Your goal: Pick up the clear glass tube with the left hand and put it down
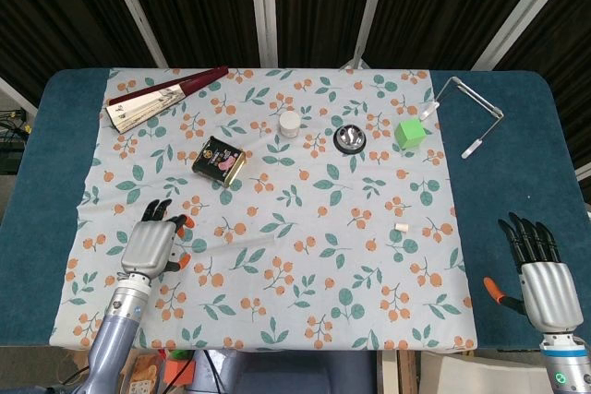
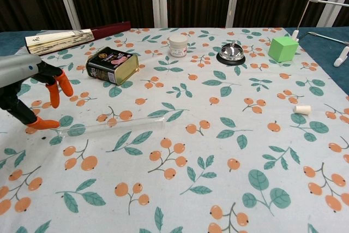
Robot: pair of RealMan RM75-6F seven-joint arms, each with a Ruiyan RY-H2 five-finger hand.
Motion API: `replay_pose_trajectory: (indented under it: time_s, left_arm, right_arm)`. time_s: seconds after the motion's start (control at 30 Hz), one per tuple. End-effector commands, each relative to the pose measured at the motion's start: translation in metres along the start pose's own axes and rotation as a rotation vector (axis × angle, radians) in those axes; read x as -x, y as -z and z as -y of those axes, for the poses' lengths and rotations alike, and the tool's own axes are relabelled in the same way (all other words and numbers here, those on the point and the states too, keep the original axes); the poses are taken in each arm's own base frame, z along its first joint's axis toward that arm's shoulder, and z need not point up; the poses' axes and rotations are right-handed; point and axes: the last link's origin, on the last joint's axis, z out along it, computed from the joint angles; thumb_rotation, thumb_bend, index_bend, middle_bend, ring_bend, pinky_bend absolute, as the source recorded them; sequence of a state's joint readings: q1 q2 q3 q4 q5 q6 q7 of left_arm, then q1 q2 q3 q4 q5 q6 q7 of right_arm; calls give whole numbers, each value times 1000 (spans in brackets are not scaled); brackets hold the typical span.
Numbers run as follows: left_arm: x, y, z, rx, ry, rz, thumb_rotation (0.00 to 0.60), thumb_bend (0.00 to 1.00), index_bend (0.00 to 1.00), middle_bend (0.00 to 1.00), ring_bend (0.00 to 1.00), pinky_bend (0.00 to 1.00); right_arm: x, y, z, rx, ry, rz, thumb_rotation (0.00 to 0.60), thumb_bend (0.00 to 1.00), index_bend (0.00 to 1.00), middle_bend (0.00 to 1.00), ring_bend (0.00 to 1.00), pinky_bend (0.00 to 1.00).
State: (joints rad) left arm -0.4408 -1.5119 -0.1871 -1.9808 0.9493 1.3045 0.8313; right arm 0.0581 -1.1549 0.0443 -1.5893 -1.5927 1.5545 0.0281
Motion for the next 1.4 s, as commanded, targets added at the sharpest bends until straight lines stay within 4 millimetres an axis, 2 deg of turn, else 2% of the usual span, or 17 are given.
replay_pose_trajectory:
  time_s: [0.03,0.43,0.8,1.17,1.27,1.4]
  left_arm:
    - [5,-3,-7,-3,-7,6,600,307,375,462,78,0]
    - [25,-16,-28,-32,-12,35,600,334,395,473,90,0]
    - [32,-29,-47,-43,-2,53,600,363,439,468,90,0]
    - [37,-30,-47,-64,-25,81,600,375,480,496,101,0]
    - [37,-30,-46,-68,-22,85,600,403,499,517,112,0]
    - [34,-31,-46,-63,-17,69,600,503,565,605,155,3]
  right_arm:
    - [0,0,0,1,-1,-1,600,275,0,0,0,0]
    - [-1,1,0,1,-7,-1,600,275,0,0,0,0]
    - [-1,-1,-2,13,-13,-1,600,275,0,0,0,0]
    - [-1,0,-2,14,-17,-4,600,275,0,0,0,0]
    - [-1,0,-1,13,-17,-3,600,275,0,0,0,0]
    - [-1,0,-1,13,-17,-4,600,275,0,0,0,0]
